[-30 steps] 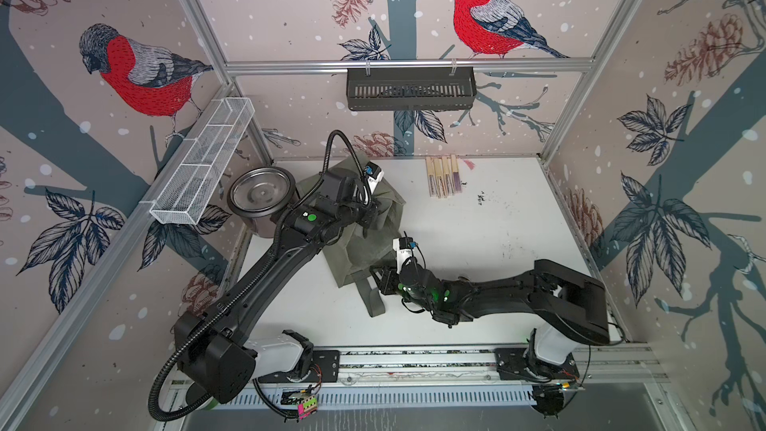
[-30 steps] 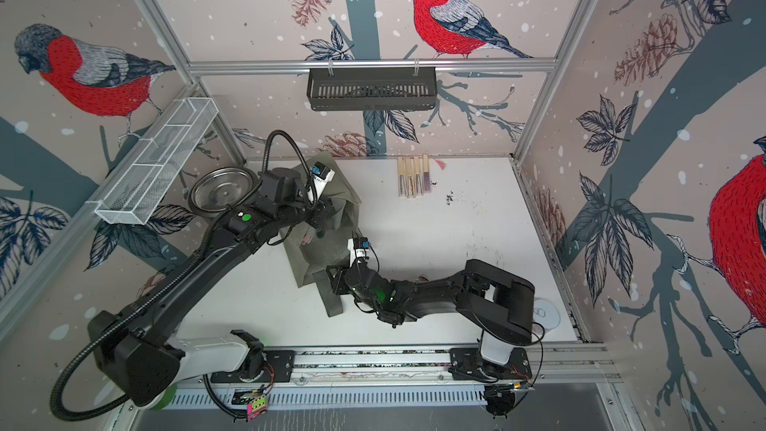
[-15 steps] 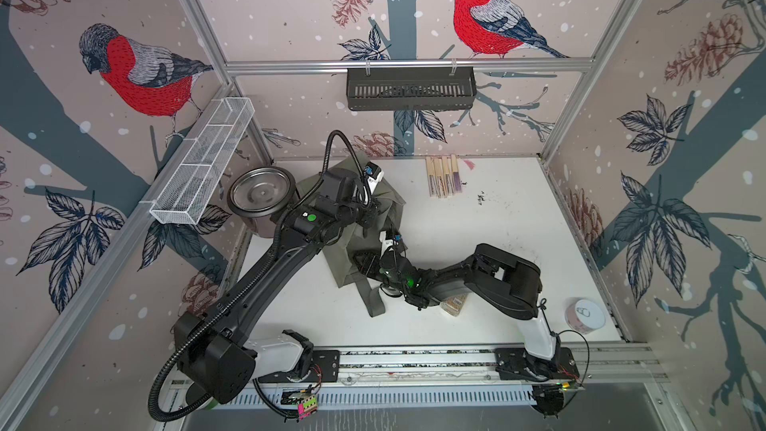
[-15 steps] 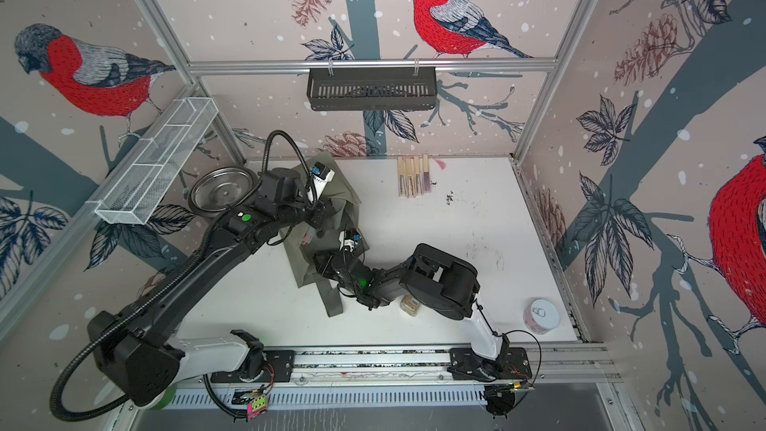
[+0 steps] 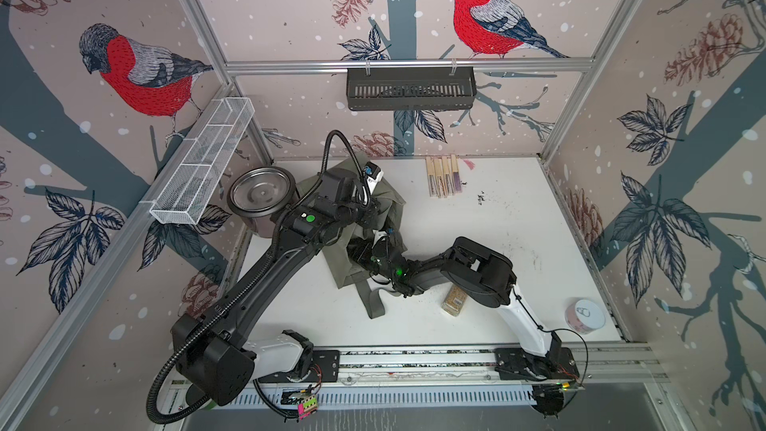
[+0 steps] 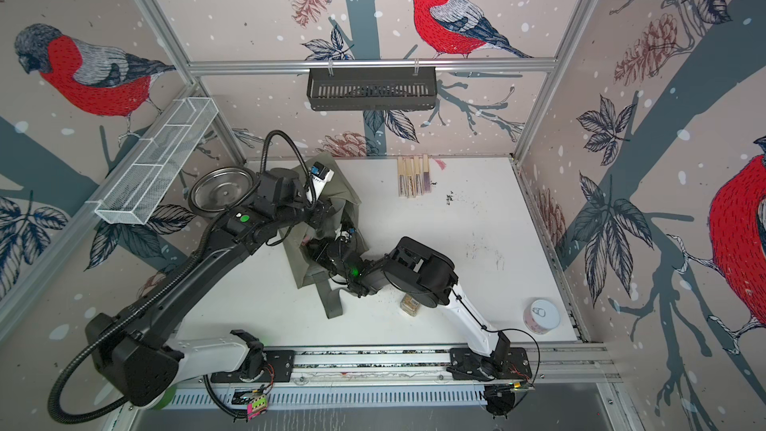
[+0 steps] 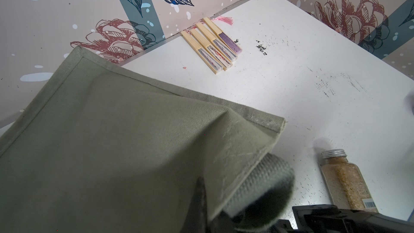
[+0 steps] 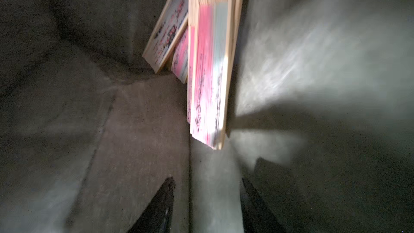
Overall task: Take out the folding fans from the tote bags
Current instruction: Adjust the folding fan in the canvas bag.
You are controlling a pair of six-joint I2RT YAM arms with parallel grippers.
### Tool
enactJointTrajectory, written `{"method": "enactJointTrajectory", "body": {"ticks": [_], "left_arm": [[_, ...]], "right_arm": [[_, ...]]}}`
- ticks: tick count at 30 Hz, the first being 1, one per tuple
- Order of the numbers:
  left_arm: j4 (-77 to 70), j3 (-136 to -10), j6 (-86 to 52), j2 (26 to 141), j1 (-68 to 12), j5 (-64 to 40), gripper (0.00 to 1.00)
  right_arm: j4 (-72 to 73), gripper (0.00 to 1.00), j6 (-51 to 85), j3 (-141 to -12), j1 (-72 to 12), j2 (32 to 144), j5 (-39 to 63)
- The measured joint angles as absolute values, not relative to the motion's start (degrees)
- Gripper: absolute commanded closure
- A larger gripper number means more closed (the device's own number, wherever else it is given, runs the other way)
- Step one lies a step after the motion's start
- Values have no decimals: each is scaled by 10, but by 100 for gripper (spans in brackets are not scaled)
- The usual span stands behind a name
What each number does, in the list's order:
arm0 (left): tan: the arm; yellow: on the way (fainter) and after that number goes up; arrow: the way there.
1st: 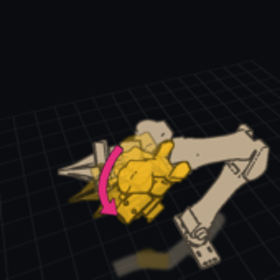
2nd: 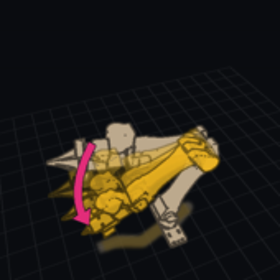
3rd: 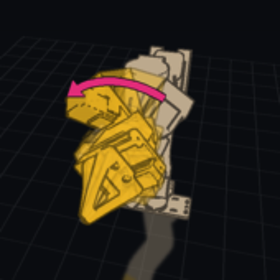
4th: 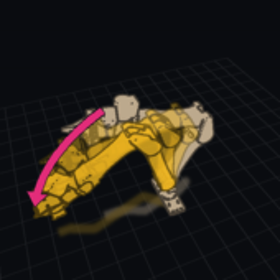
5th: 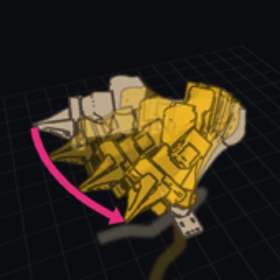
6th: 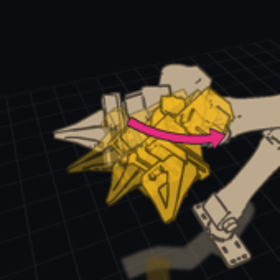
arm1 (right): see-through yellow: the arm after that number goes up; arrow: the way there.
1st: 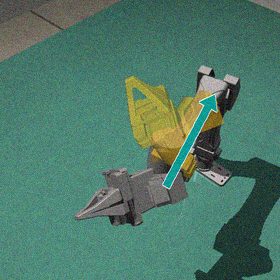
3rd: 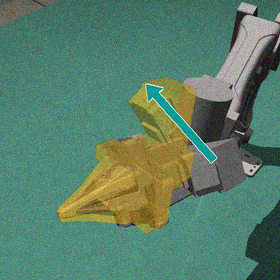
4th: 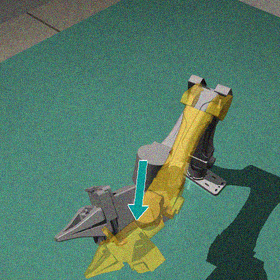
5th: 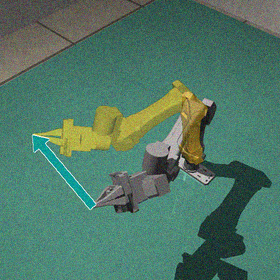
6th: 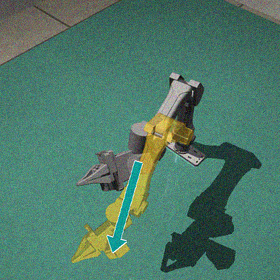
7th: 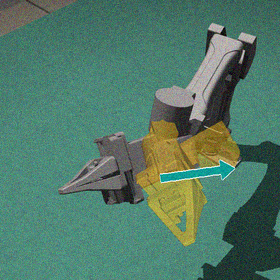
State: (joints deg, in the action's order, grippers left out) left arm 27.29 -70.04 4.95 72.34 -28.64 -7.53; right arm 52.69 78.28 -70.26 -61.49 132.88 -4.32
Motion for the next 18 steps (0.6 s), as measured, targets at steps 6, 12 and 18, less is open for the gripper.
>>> {"method": "enactJointTrajectory", "body": {"ticks": [6,12,18], "left_arm": [[273,-700,50,724,-286,-79,100],[273,-700,50,724,-287,-80,100],[273,-700,50,725,-286,-81,100]], "right_arm": [[529,52,823,-736,-600,1361,-30],[536,52,857,-762,-592,1381,-25],[537,52,870,-801,-585,1406,-13]]}}
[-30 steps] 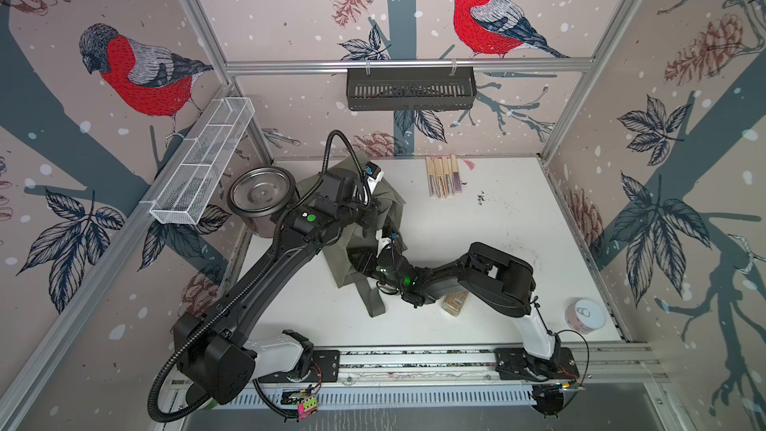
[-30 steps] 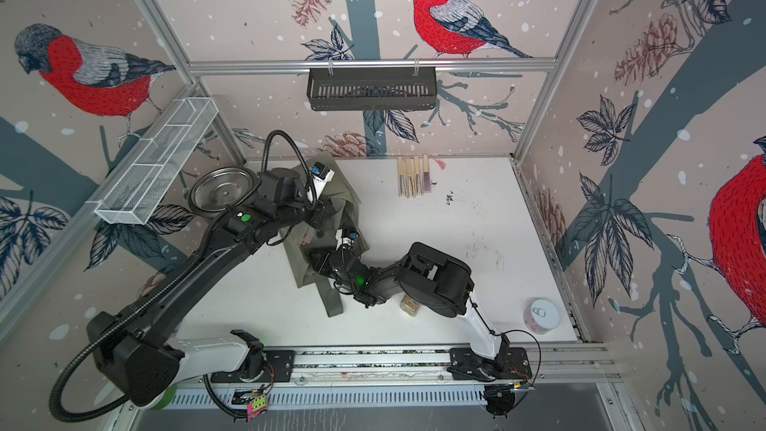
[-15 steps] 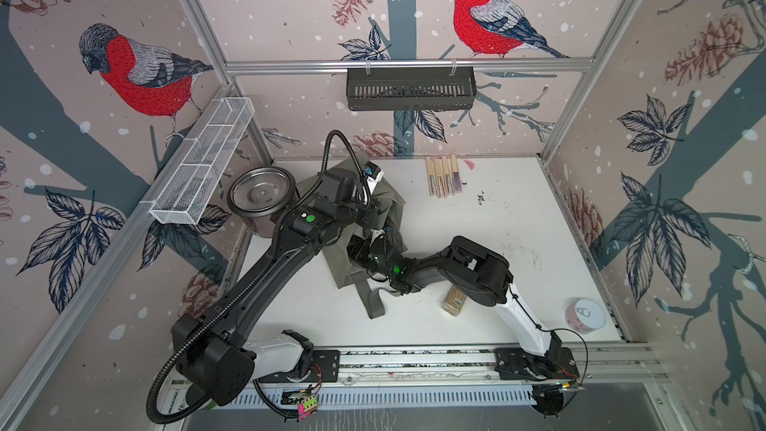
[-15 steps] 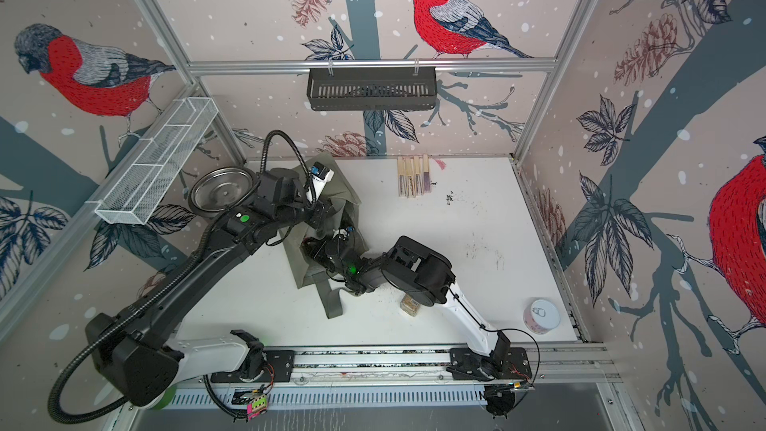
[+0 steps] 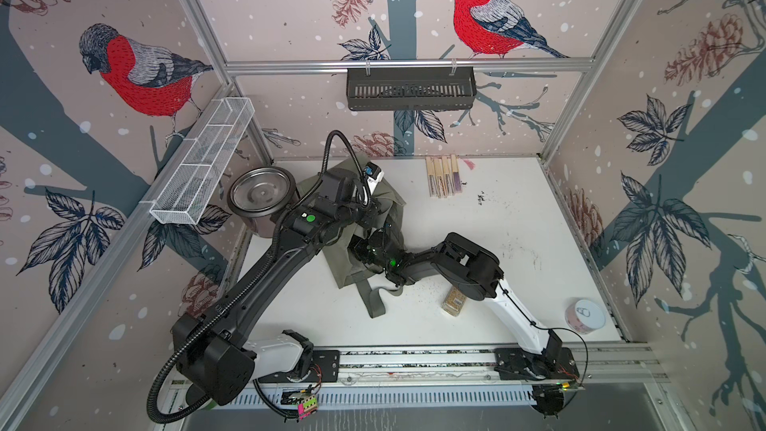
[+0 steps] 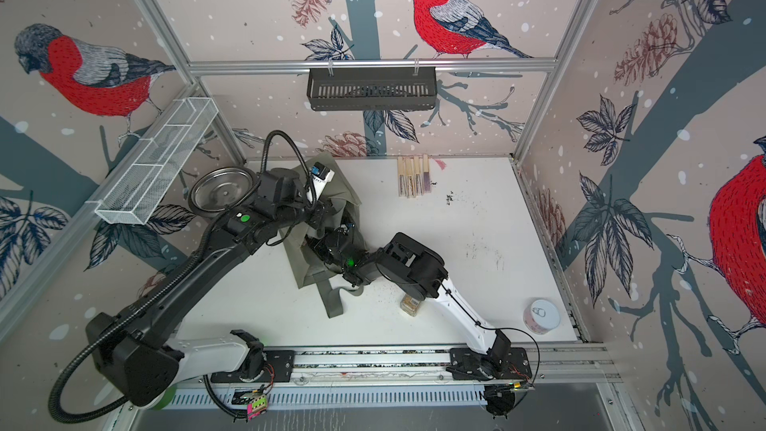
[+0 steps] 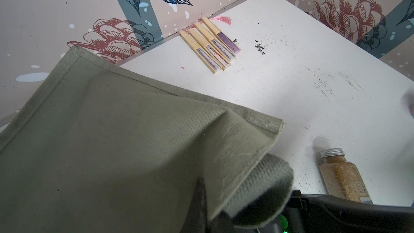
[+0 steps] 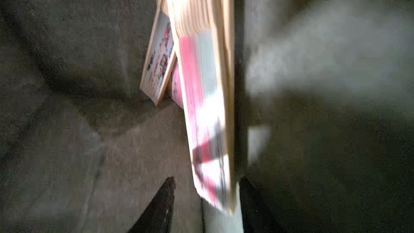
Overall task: Take out the folding fans from the tote bags
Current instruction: Adjust the folding fan in the canvas bag.
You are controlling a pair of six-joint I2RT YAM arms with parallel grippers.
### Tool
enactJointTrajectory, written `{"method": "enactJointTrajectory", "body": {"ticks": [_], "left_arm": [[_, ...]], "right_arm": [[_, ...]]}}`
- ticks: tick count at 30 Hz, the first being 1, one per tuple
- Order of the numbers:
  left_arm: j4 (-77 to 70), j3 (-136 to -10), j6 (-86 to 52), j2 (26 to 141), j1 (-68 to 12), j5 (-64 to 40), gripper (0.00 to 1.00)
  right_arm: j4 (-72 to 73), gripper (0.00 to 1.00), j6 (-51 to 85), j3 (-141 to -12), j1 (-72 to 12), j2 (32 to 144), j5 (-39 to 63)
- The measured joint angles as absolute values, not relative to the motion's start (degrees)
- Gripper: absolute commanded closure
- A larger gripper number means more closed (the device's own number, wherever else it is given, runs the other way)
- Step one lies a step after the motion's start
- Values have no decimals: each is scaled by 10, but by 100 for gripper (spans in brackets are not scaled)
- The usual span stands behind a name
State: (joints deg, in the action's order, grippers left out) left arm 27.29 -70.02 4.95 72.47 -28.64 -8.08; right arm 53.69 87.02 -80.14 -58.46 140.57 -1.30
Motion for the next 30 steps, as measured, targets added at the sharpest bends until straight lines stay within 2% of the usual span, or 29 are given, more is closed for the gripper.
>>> {"method": "enactJointTrajectory", "body": {"ticks": [8,14,30], "left_arm": [[273,-700,50,727,-286,-84,100],[273,-700,50,728,-287,-88,100],[273,-700,50,730,-287,-89,100]], "right_arm": [[544,56,883,-841,-572,1432,18],[568,59,883,-823,-567,1427,41],[614,63,872,-817,-567,1434,44]]}}
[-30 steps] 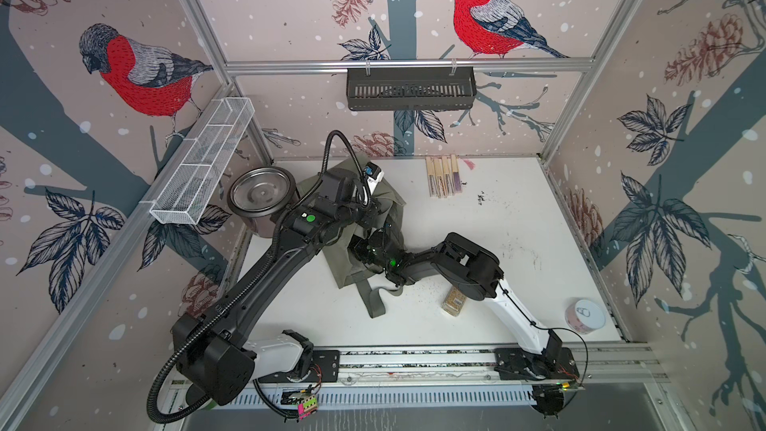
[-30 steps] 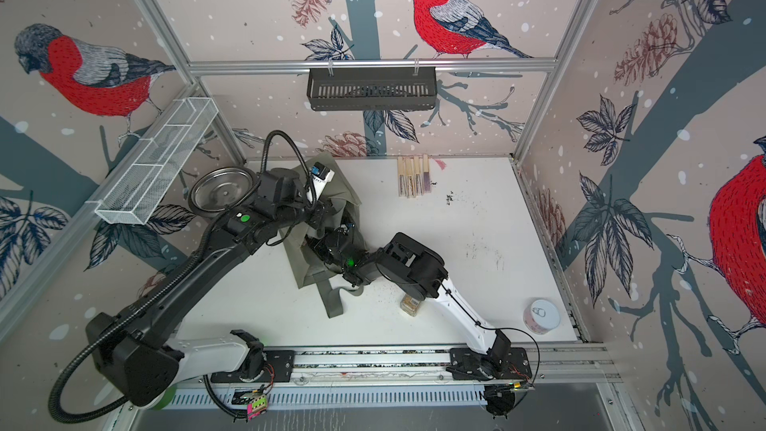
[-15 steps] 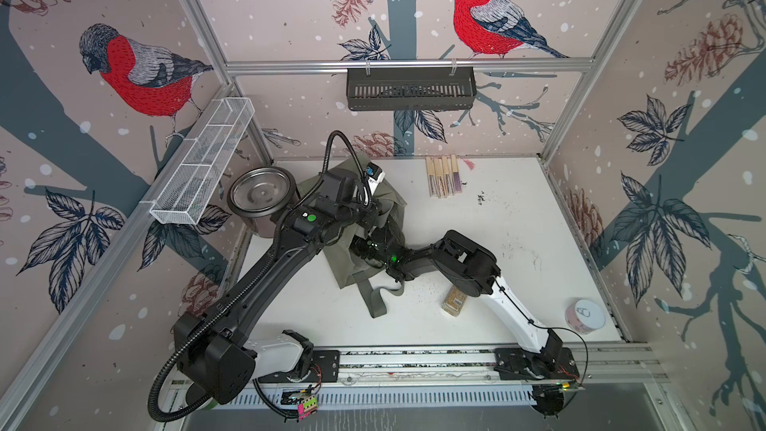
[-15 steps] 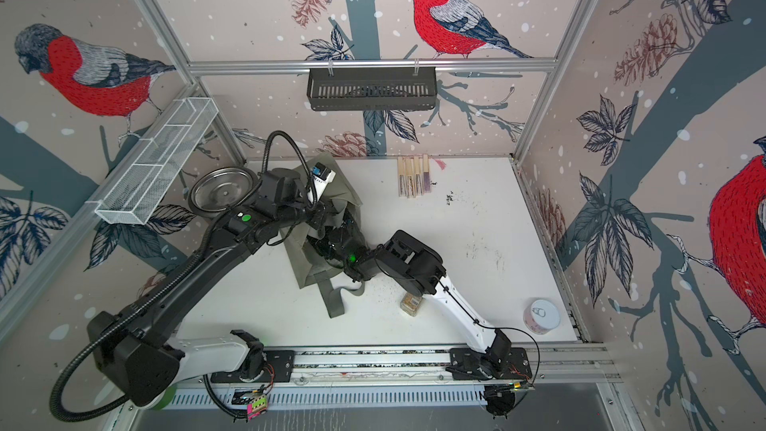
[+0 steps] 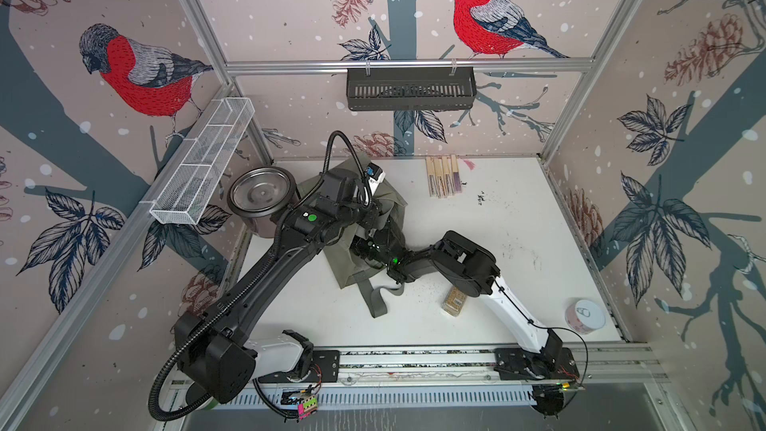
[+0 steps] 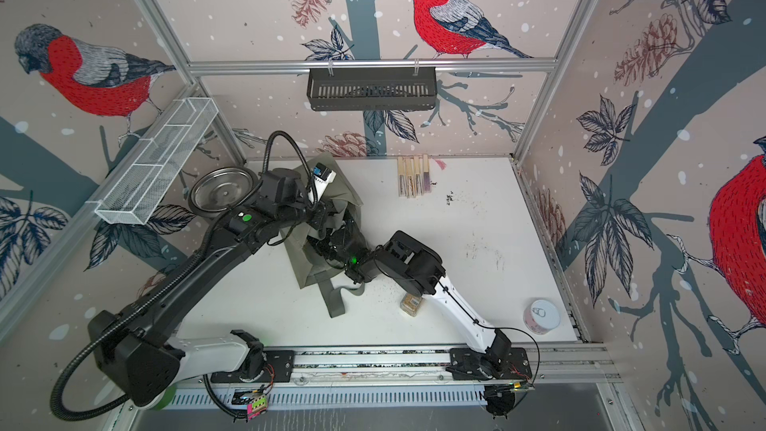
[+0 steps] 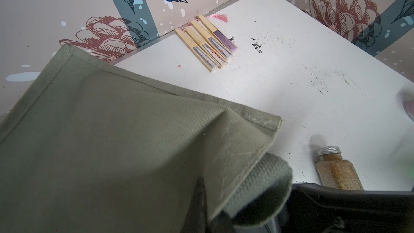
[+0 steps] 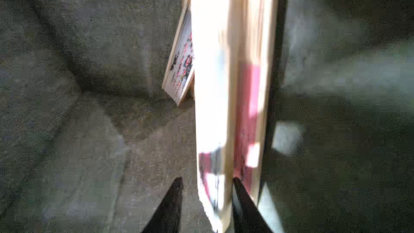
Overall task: Take out the folding fans from the tote bags
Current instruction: Adjust the folding fan in the canvas bag.
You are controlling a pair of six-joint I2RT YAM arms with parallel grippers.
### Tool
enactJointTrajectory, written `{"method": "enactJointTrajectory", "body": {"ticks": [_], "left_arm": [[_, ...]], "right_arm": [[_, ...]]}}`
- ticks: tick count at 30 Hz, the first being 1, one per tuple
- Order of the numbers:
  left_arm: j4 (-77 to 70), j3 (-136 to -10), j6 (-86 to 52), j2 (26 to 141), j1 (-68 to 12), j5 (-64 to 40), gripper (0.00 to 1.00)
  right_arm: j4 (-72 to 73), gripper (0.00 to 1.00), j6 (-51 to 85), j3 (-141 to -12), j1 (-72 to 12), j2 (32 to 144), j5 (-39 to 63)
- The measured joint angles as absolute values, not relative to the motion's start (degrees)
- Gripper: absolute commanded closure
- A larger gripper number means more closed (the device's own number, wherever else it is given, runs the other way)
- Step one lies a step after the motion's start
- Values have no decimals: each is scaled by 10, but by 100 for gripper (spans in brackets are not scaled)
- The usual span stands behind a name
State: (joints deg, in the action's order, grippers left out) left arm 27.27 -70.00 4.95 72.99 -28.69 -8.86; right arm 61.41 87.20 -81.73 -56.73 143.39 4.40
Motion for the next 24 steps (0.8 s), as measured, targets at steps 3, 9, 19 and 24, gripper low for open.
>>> {"method": "enactJointTrajectory", "body": {"ticks": [3,9,19,24], "left_arm": [[273,-700,50,730,-287,-89,100],[273,-700,50,731,-287,-89,100],[273,-700,50,732,-287,-87,100],[273,-700,50,732,-287,-87,100]], "right_arm": [[618,67,872,-826,-564,1441,46],[634,68,887,-855,-557,1467,61],[650,81,913,-889,-552,1493,79],[643,85,913,-885,-553,1488,85]]}}
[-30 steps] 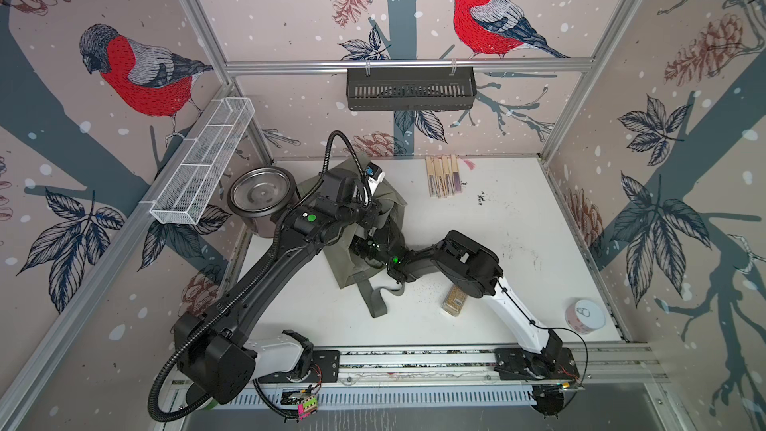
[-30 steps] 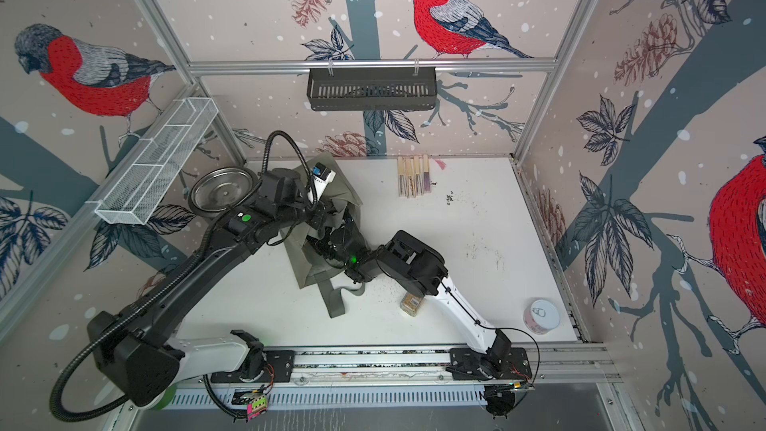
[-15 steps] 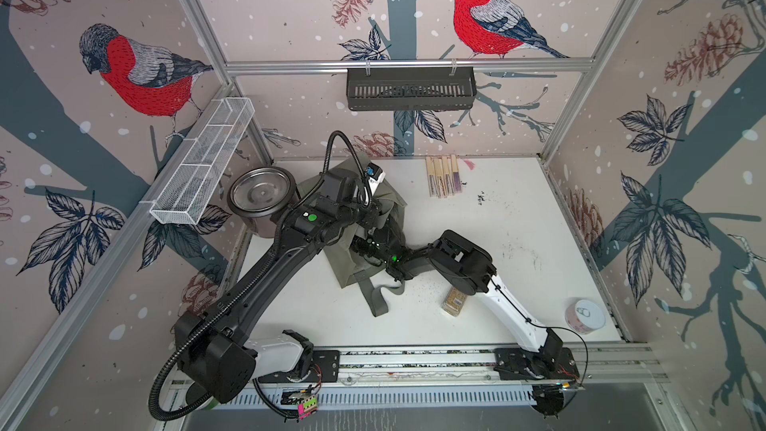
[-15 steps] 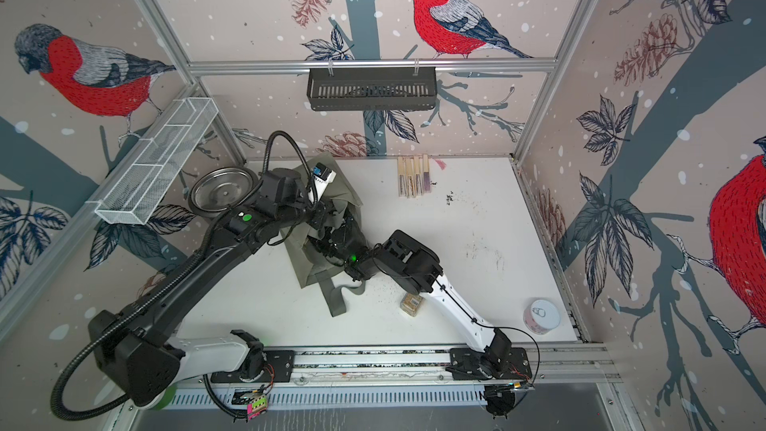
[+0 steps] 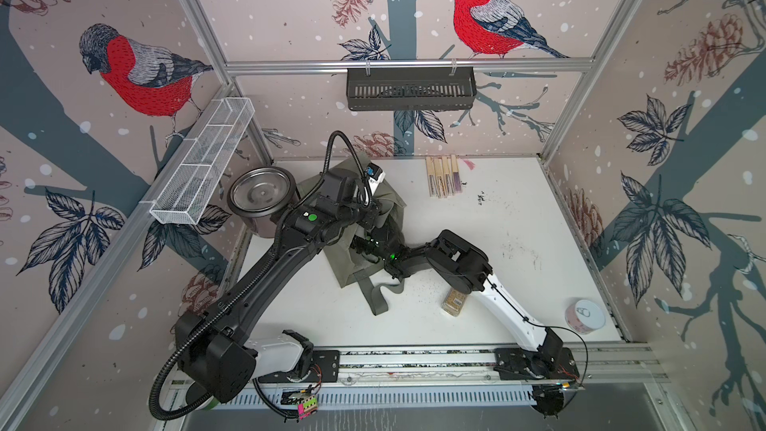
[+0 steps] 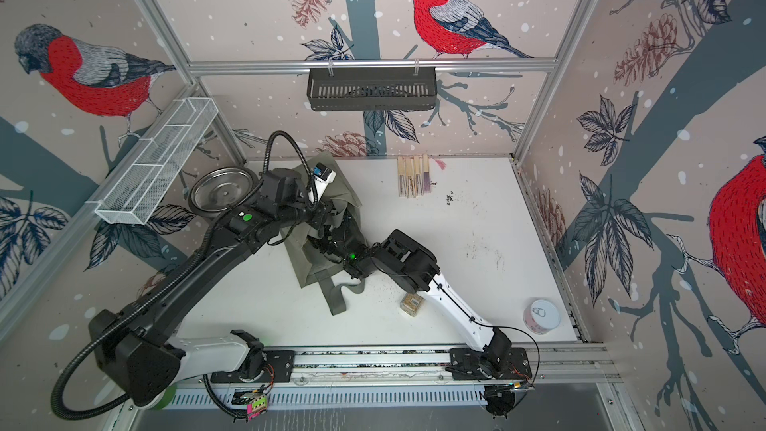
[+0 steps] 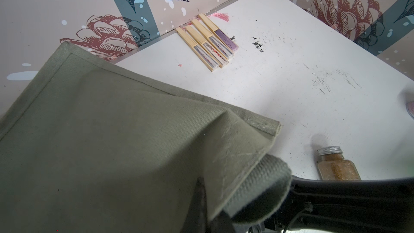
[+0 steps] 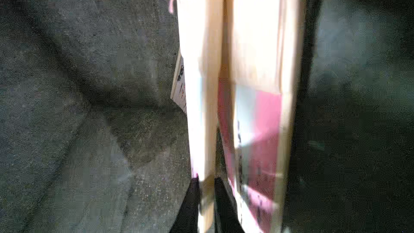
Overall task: Take out the folding fans from the tote bags
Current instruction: Adjust the folding fan in the canvas bag.
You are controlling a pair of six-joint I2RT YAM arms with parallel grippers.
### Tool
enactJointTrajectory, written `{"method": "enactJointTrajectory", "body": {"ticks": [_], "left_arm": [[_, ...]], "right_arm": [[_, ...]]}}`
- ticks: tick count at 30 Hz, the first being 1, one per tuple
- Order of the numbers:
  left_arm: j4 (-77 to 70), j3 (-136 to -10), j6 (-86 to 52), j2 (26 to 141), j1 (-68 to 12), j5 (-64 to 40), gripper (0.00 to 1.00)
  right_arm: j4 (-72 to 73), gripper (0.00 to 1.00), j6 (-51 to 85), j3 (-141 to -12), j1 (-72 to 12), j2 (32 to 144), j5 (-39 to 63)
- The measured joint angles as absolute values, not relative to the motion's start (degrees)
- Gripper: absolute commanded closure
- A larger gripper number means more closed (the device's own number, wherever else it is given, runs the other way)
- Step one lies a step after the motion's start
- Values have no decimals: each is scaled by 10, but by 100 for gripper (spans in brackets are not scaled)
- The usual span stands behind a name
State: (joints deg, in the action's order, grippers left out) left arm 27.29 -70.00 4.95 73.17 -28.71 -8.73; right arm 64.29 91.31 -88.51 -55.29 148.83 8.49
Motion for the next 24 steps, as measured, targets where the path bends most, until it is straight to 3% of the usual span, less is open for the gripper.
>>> {"method": "enactJointTrajectory", "body": {"ticks": [24], "left_arm": [[273,-698,50,731,-288,-87,100]], "right_arm": [[651,87,898,-619,-569,1294,83]]}}
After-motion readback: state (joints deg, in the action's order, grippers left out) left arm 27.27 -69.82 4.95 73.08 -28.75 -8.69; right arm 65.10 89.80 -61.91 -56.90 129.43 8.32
